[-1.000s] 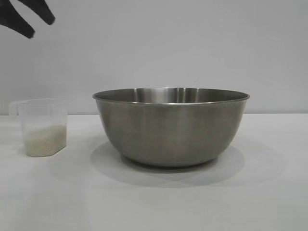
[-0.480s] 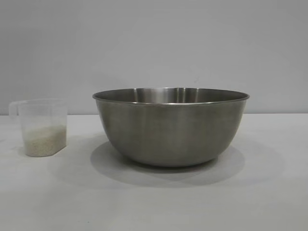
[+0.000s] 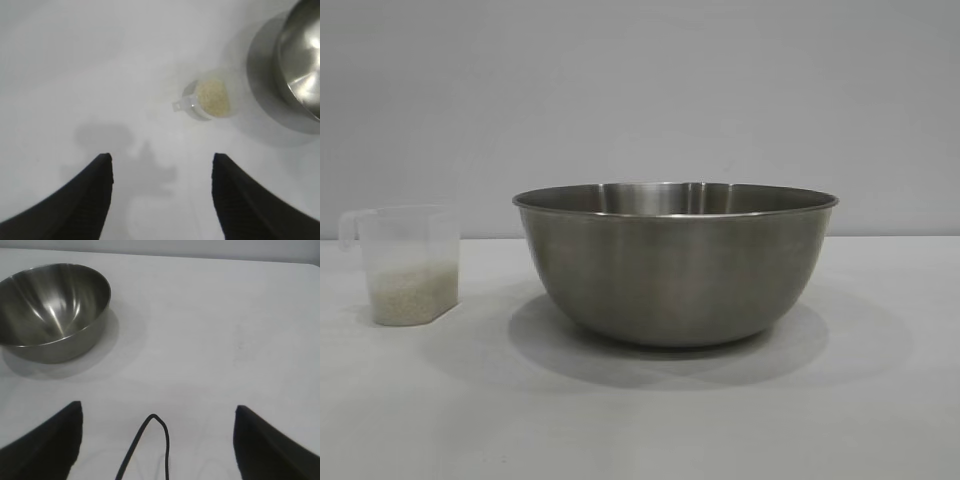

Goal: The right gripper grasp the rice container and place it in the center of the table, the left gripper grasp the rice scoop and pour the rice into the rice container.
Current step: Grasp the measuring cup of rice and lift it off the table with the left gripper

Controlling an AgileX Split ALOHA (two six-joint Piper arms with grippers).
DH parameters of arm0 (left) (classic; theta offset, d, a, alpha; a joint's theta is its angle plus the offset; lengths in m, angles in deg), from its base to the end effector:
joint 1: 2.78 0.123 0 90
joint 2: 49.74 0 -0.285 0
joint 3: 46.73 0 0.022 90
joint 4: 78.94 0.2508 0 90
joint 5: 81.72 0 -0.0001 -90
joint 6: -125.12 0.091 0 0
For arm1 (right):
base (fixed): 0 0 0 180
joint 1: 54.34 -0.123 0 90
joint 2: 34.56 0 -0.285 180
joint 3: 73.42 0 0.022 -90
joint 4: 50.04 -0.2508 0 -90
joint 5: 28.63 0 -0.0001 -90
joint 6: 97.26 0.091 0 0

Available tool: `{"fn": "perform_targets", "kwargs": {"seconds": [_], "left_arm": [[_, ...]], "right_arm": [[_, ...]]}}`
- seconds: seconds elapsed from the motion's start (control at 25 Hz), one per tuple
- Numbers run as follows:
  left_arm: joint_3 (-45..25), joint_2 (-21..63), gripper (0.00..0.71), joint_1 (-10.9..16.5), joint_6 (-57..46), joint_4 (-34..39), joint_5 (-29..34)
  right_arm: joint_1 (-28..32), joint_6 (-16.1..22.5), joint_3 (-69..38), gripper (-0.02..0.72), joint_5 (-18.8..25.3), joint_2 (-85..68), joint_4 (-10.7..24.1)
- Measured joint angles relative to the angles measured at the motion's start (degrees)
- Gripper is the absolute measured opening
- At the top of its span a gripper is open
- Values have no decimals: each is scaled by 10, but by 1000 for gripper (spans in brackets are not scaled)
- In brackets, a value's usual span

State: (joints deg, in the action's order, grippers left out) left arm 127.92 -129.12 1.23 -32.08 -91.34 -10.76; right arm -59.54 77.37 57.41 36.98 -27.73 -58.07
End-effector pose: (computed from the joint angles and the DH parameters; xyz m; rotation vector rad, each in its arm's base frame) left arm 0.2331 -0.0022 0.3671 0.4016 2.6458 -0.1536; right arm -0.0114 0.0106 0.2683 -0.2093 2.1080 0.1680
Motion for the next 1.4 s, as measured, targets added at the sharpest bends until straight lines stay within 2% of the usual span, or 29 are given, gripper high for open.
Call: {"fn": "perform_targets", "kwargs": {"seconds": [0.2,0.4,0.48,0.68,0.84,0.92,1.04,1.2,1.4], "left_arm": [[-97,51,375,0,8,-48,-81],[-235,105,375,0,43,-104,-239],[-286,123,375,0,80,-153,-305],[-396,143,375,0,256,-341,-452],[-465,143,375,0,469,-580,-524],[-491,143,375,0,585,-710,-543],[-516,143,375,0,679,-838,-555],[-523,143,375,0,662,-880,-552],[-523,143,375,0,566,-885,-493]], "right_arm": [[0,0,0,574,0,0,0],[0,0,0,574,0,0,0],[0,0,0,574,0,0,0],[0,0,0,574,0,0,0],[0,0,0,574,0,0,0],[0,0,0,574,0,0,0],[0,0,0,574,0,0,0],[0,0,0,574,0,0,0],[0,0,0,574,0,0,0]]}}
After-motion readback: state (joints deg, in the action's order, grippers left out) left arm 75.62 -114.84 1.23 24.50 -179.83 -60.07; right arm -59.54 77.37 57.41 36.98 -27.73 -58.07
